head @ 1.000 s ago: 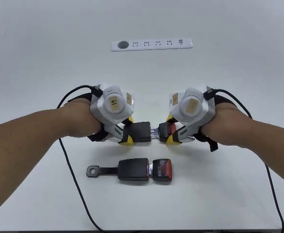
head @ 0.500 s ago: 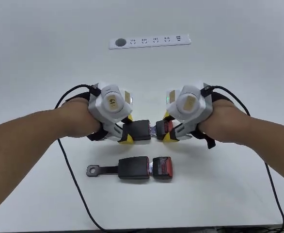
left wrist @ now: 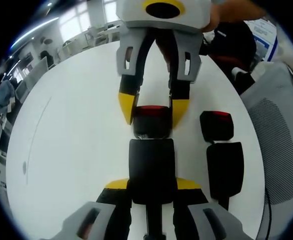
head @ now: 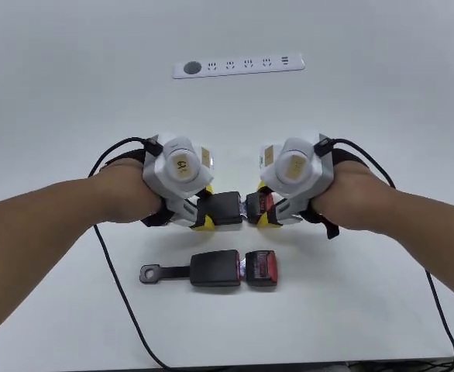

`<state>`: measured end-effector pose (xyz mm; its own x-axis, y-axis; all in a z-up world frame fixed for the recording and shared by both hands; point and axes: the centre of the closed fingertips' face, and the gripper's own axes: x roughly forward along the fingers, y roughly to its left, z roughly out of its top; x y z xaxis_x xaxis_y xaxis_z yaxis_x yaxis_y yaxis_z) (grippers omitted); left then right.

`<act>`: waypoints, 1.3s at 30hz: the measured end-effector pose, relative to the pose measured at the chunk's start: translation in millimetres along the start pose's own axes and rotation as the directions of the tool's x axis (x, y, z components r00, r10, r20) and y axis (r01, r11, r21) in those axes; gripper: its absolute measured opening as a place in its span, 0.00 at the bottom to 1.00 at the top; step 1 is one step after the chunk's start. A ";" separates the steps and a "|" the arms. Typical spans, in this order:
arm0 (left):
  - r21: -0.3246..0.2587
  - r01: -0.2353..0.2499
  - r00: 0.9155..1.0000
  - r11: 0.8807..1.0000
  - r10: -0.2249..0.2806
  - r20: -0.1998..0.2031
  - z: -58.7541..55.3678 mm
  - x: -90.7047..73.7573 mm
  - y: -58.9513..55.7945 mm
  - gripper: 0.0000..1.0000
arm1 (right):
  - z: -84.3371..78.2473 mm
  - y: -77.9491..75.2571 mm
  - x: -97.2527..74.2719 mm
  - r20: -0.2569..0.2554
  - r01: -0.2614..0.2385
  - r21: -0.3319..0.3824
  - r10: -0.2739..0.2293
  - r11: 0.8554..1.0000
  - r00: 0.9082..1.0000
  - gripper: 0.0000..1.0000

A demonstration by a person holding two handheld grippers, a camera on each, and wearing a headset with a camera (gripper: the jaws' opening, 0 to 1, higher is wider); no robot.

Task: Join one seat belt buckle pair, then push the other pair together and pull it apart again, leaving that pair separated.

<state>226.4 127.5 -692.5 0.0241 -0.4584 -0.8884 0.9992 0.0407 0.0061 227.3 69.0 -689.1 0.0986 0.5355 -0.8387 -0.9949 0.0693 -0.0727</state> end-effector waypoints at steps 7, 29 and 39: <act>0.002 0.001 1.000 1.000 -0.001 0.000 -1.0 0.7 0.5 0.31 | 0.2 0.0 0.3 -0.006 -0.001 -0.003 0.001 1.000 1.000 0.30; -0.014 -0.003 1.000 1.000 0.003 0.000 -2.2 -1.1 0.3 0.32 | -3.6 1.3 -3.7 -0.005 0.019 0.012 -0.019 1.000 1.000 0.32; -0.017 -0.005 1.000 1.000 0.005 -0.005 -1.8 -1.9 -2.4 0.32 | -12.7 1.3 -11.0 0.019 0.015 -0.005 -0.015 1.000 1.000 0.33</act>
<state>223.9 129.9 -691.7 0.0290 -0.4537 -0.8907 0.9983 0.0584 0.0027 224.7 52.5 -686.8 0.1135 0.5507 -0.8270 -0.9935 0.0734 -0.0875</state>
